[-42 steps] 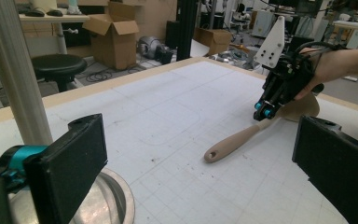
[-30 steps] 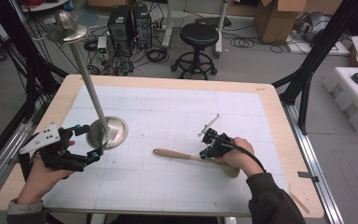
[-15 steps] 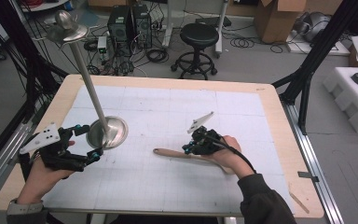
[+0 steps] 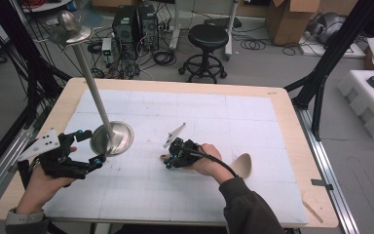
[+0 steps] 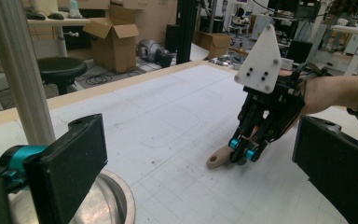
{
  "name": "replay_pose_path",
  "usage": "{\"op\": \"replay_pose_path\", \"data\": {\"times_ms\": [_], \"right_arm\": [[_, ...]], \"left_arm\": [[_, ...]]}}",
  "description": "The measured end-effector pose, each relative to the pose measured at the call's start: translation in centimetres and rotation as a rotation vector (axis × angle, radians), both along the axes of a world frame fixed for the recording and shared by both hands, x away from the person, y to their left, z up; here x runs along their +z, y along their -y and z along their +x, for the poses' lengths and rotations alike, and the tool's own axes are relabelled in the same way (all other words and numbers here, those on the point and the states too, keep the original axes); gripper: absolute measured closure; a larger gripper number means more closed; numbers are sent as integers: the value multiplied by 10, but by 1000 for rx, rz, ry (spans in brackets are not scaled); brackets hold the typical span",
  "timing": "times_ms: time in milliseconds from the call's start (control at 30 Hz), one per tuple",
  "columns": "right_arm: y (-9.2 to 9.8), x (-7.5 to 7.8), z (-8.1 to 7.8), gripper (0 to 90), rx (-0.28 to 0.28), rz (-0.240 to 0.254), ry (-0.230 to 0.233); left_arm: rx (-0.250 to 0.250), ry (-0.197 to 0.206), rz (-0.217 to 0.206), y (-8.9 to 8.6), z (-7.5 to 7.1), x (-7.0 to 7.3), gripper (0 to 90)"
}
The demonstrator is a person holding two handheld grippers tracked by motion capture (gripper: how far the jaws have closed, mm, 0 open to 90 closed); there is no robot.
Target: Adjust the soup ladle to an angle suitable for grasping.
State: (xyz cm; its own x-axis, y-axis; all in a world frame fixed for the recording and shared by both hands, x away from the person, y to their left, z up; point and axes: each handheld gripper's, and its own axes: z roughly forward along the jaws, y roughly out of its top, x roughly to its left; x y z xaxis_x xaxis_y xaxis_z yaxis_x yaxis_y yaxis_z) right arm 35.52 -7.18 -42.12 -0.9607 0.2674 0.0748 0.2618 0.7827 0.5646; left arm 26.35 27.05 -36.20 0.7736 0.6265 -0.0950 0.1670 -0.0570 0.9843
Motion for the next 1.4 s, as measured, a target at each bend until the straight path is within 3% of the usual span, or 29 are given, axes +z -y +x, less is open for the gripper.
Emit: {"op": "replay_pose_path", "data": {"times_ms": [100, 267, 400, 500, 667, 733, 833, 967, 1100, 1167, 1267, 1300, 1400], "right_arm": [[-1, -4, 5, 900, -4, -14, 13], [4, -6, 15, 900, -74, -19, 55], [8, -8, 22, 900, -109, 5, 40], [10, -7, 22, 896, -98, 9, 28], [27, 11, 19, 735, -56, 77, 49], [37, 19, 19, 594, -54, 121, 42], [48, 26, 18, 429, -26, 137, 61], [58, 31, 15, 206, -17, 101, 87], [64, 36, 13, 151, 12, 55, 39], [67, 39, 10, 137, 16, 30, 55], [74, 45, 10, 77, -12, 37, 70], [78, 48, 10, 12, -22, 29, 78], [86, 53, 10, 2, -56, 11, 95]], "left_arm": [[-1, -1, 0, -1, 0, 0, 34], [-1, -2, 1, 0, 0, -1, 34], [1, -2, 1, -1, 0, -1, 34], [2, -2, -2, -2, 0, -1, 34], [5, -4, -2, -2, 0, -1, 34], [2, -3, 0, -2, 0, -1, 34], [4, 2, -3, -2, -1, -1, 34], [6, 4, -3, -3, -2, -1, 34], [4, 0, -4, -5, -2, -1, 34], [5, -2, 0, -4, -3, -1, 34], [4, -1, 1, -4, -3, -1, 34], [5, -1, 1, -5, -3, -1, 34], [7, -1, -4, -5, -3, -1, 34]]}}
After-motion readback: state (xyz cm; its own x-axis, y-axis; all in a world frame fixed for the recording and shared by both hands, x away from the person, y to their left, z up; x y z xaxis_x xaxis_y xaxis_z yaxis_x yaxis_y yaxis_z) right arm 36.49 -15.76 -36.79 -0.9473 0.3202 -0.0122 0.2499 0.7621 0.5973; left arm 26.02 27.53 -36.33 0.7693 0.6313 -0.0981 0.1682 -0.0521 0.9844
